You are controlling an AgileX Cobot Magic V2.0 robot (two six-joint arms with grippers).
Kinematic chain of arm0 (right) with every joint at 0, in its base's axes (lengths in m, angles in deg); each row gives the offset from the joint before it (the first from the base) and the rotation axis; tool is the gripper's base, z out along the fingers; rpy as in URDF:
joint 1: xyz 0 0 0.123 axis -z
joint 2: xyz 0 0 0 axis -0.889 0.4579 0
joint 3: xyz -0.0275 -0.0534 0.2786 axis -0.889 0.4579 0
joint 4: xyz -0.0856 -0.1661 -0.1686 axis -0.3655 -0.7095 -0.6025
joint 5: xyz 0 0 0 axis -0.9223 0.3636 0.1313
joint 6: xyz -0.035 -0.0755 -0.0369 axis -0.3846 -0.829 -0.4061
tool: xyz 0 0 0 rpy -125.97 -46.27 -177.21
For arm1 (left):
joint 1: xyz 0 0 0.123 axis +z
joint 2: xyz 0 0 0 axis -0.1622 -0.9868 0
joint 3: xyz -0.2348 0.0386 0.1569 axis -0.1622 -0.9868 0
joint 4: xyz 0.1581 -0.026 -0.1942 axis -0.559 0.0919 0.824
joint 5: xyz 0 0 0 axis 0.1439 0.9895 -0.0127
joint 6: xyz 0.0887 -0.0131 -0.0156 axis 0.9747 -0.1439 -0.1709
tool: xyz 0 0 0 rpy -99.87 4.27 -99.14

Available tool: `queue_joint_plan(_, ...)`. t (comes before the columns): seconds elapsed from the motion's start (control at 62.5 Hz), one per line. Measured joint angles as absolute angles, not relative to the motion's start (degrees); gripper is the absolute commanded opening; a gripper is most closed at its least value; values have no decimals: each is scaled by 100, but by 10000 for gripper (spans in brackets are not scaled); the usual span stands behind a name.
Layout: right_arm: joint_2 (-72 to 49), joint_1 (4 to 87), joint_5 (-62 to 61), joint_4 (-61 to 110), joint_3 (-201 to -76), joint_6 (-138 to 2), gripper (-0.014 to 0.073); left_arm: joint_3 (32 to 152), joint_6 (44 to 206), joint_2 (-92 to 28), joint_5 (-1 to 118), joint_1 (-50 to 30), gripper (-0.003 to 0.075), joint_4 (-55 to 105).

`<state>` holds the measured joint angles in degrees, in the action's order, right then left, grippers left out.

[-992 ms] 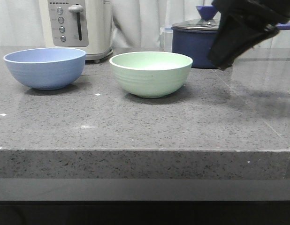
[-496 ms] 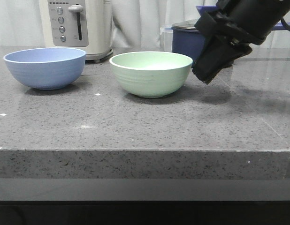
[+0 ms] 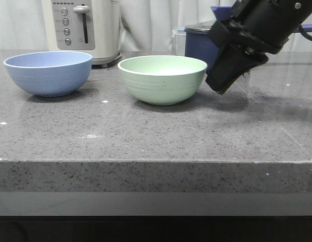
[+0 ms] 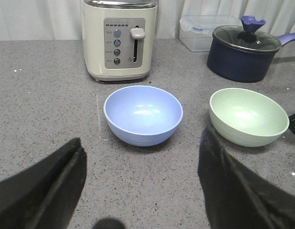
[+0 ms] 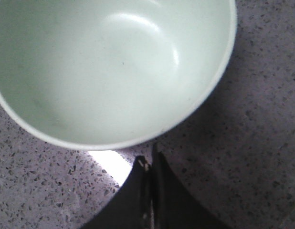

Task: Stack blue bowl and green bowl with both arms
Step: 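Release the green bowl and raise the right gripper beside it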

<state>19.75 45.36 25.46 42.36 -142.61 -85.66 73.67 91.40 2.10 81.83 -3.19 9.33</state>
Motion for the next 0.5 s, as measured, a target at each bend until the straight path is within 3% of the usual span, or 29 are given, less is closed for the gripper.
queue_joint_plan(0.208, 1975, 4536, 2546, 4236, -14261, -8566, -64, 7435, 9140, -24, 8183, -319, 491, 933)
queue_joint_plan(0.496, 1975, 4536, 2546, 4236, -14261, -8566, -64, 8116, 9149, -1403, 8336, -319, 491, 933)
